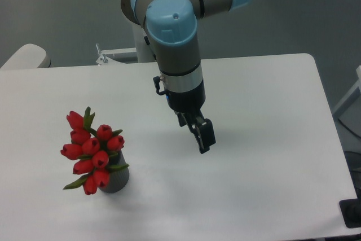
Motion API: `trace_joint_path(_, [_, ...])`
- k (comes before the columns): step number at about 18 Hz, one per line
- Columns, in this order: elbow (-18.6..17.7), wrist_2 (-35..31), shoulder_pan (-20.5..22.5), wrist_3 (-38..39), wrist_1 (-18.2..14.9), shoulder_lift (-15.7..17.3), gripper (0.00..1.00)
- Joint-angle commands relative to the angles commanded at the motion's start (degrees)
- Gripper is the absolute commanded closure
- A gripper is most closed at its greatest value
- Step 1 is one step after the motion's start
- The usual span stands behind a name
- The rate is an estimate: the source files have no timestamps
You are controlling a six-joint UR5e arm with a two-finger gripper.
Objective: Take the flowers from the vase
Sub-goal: 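Open the gripper and rotate it toward the red tulips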
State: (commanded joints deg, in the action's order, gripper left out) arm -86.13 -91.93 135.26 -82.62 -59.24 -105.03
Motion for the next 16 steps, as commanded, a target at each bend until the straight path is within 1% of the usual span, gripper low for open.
trace_joint_path(7, [0.18,0.61,0.00,0.00,-0.09,0.00,0.00])
trace_joint_path(10, [0.09,3.50,0.35,1.05,-0.18,0.35,0.00])
trace_joint_path(12, [0.09,6.05,0.61,4.99,-0.09,0.35,0.00])
trace_joint_path(15, [0.00,12.02,0.79,12.63,0.26,0.35,0.00])
trace_joint_path(16, [-0.09,12.48,0.70,15.09,0.26,0.44,0.00])
